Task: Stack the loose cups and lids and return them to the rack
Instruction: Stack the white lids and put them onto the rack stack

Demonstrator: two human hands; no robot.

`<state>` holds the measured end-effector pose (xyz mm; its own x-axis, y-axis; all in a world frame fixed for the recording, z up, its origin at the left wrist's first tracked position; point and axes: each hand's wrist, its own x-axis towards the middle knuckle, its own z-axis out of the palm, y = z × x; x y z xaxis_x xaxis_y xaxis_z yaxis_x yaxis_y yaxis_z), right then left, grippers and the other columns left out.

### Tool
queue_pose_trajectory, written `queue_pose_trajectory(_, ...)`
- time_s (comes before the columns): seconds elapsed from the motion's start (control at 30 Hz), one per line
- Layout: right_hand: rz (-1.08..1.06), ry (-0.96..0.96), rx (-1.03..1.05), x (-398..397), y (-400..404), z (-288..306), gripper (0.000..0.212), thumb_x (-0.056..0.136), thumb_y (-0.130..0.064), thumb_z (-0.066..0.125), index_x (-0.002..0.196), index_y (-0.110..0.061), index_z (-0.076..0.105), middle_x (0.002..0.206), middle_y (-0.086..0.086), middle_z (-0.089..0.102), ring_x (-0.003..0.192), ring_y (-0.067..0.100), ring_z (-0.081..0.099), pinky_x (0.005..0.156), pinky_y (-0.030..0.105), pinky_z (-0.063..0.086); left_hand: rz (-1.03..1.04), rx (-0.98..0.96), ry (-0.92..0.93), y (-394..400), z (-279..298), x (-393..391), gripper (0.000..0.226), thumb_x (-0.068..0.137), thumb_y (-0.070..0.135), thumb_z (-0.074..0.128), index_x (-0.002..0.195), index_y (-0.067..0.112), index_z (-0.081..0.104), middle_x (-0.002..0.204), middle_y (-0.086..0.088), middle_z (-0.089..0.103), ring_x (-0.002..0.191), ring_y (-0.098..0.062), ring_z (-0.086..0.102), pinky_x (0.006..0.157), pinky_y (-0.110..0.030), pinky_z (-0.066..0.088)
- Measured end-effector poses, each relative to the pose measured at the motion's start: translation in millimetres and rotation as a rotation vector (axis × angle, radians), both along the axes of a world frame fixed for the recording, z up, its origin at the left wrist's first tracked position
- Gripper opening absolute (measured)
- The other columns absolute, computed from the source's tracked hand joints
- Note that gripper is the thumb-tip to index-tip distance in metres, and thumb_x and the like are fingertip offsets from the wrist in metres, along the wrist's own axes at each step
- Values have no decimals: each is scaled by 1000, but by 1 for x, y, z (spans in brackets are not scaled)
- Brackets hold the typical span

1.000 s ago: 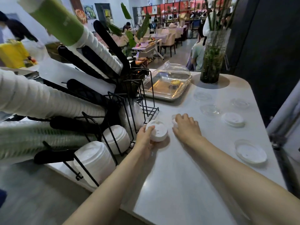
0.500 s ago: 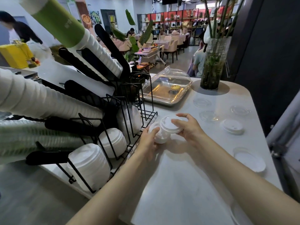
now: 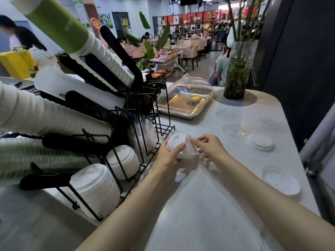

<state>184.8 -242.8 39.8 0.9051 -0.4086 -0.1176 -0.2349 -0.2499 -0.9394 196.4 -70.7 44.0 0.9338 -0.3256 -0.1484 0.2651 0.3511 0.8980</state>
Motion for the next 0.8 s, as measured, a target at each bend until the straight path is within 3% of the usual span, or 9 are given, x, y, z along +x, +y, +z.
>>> queue_pose_trajectory(0.1, -2, 16, 59, 4, 2, -2, 38, 82, -47, 77, 92, -13, 62, 88, 11, 69, 55, 21, 60, 41, 24, 41, 30, 38, 1, -2, -4, 4, 60, 91, 12, 75, 146, 8, 50, 134, -22, 63, 100, -27, 72, 69, -36, 64)
queue_pose_trajectory(0.17, 16, -5, 112, 5, 1, -4, 35, 84, -42, 78, 93, -14, 60, 86, 12, 68, 48, 16, 56, 41, 25, 42, 57, 88, 7, -3, -8, 9, 50, 96, 18, 70, 143, 10, 53, 133, -21, 63, 108, -30, 69, 78, -42, 63)
queue_pose_trajectory(0.23, 50, -29, 135, 5, -1, -3, 30, 85, -40, 77, 98, -18, 61, 88, 11, 70, 52, 16, 61, 42, 25, 44, 84, 96, 21, -5, -9, 13, 42, 100, 23, 65, 139, 9, 55, 131, -21, 65, 115, -36, 66, 84, -44, 60)
queue_pose_trajectory(0.3, 81, -34, 139, 6, -2, -2, 25, 87, -40, 75, 101, -23, 65, 90, 11, 70, 60, 20, 66, 43, 26, 46, 93, 97, 17, -8, -11, 15, 39, 102, 26, 62, 136, 8, 57, 124, -19, 68, 109, -33, 68, 80, -40, 61)
queue_pose_trajectory(0.43, 103, -27, 199, 9, -2, -3, 27, 87, -37, 75, 100, -15, 67, 87, 14, 71, 61, 23, 69, 48, 34, 52, 60, 4, 15, -12, -12, 15, 45, 93, 17, 71, 134, 5, 57, 115, -17, 71, 101, -29, 71, 91, -48, 60)
queue_pose_trajectory(0.5, 106, -13, 200, 10, -3, -5, 33, 85, -40, 76, 99, -12, 65, 85, 14, 72, 59, 25, 70, 49, 36, 53, 39, -3, -15, -13, -13, 16, 56, 85, 10, 77, 136, 4, 56, 112, -15, 72, 94, -25, 74, 85, -44, 62)
queue_pose_trajectory(0.6, 94, -6, 160, 9, -7, -5, 38, 83, -43, 77, 99, -12, 63, 88, 13, 70, 61, 23, 68, 49, 32, 51, 37, 18, -15, -15, -15, 19, 48, 91, 3, 72, 136, 3, 56, 105, -14, 72, 86, -23, 73, 70, -34, 64)
queue_pose_trajectory(0.7, 105, -26, 204, 8, -12, -3, 38, 82, -42, 79, 103, -14, 63, 94, 10, 68, 71, 22, 68, 56, 34, 54, 23, 28, 12, -21, -17, 23, 33, 97, 6, 66, 130, 4, 60, 104, -17, 70, 93, -30, 68, 78, -43, 60)
queue_pose_trajectory(0.8, 148, -37, 264, 6, -18, 0, 31, 83, -36, 78, 106, -20, 65, 105, 14, 70, 82, 27, 71, 65, 39, 56, -9, 40, 8, -25, -17, 23, 31, 99, 6, 61, 130, 2, 59, 107, -22, 68, 101, -36, 64, 97, -59, 51)
